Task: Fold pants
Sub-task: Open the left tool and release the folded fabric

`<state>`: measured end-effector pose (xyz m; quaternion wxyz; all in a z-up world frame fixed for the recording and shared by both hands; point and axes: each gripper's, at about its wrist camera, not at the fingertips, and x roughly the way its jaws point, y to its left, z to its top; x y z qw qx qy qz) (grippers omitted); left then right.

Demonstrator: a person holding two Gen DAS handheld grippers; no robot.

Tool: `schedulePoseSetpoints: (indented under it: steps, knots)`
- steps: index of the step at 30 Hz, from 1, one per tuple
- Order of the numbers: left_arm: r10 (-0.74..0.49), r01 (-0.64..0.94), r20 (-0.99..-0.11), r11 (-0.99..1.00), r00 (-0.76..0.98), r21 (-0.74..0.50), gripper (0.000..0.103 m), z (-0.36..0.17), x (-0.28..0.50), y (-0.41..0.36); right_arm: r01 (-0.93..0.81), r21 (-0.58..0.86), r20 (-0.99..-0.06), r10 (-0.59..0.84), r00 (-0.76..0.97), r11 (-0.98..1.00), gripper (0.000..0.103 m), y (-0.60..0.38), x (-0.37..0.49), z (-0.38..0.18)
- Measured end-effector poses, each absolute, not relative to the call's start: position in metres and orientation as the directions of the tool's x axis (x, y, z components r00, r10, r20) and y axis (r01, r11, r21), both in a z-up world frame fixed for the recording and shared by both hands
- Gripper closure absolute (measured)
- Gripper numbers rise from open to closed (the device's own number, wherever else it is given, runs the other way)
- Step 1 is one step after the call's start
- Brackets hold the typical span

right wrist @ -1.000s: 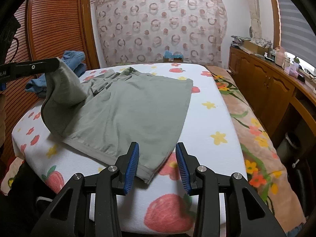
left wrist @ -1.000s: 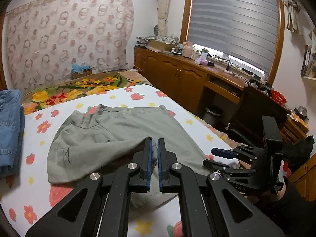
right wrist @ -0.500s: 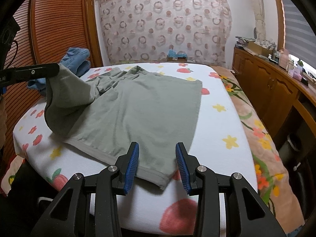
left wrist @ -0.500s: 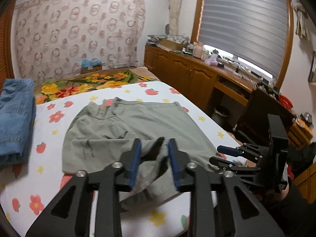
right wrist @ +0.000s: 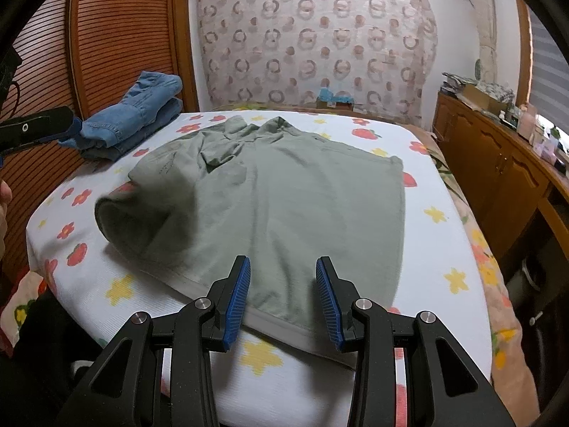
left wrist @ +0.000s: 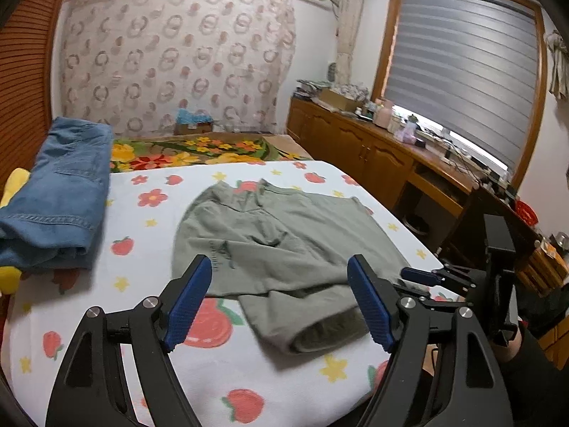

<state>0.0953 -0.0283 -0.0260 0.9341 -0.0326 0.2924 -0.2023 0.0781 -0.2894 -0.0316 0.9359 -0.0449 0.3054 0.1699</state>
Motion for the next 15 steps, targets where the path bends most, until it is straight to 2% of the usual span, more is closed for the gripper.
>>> schedulePoseSetpoints:
  steps: [15]
  knots:
    - [-0.308, 0.292, -0.653, 0.947, 0.692, -0.136, 0.024, -0.087, 0.107, -0.027, -0.372, 0.022, -0.566, 0.318, 0.760, 0.928, 0.063, -0.281, 0.078, -0.028]
